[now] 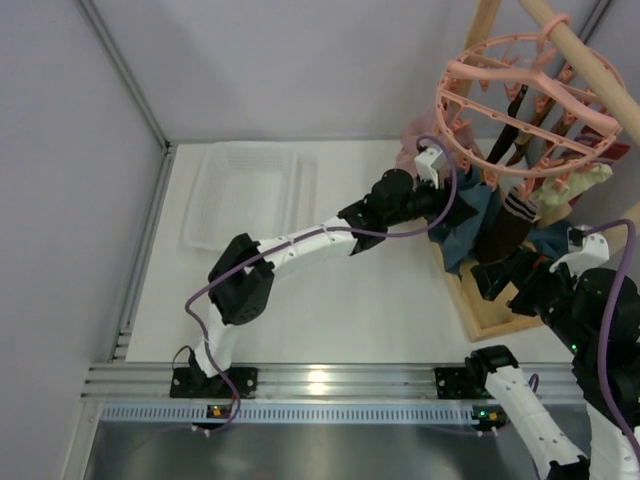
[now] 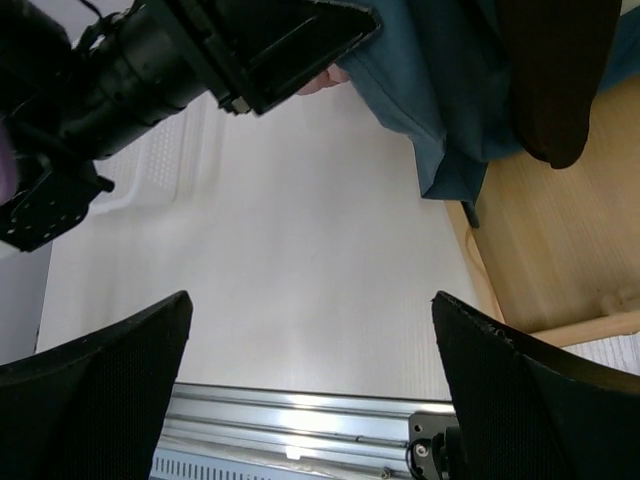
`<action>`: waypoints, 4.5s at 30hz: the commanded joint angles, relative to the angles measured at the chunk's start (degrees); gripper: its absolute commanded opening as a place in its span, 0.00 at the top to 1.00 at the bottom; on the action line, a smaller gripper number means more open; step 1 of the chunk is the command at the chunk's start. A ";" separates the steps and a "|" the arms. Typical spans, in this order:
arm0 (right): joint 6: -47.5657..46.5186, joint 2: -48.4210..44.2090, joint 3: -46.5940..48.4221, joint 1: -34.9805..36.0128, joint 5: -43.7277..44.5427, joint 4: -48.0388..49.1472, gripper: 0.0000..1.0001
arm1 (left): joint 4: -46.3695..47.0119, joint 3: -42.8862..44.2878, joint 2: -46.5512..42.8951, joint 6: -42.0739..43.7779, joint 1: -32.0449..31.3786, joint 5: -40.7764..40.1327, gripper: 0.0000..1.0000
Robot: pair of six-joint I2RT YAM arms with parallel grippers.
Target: Remove the socks clipped to the hanger
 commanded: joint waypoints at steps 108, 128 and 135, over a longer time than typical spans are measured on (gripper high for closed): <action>-2.76 14.90 -3.27 -0.04 0.66 33.56 0.17 | -0.24 -13.95 -5.72 8.53 -6.73 -25.12 0.94; -8.91 25.71 -0.54 8.91 19.54 44.82 0.47 | -0.24 -18.96 -11.70 6.42 -6.64 -23.54 1.00; -12.60 28.44 0.52 20.52 39.32 44.99 0.45 | -0.24 -19.58 -12.31 5.89 -6.64 -23.53 1.00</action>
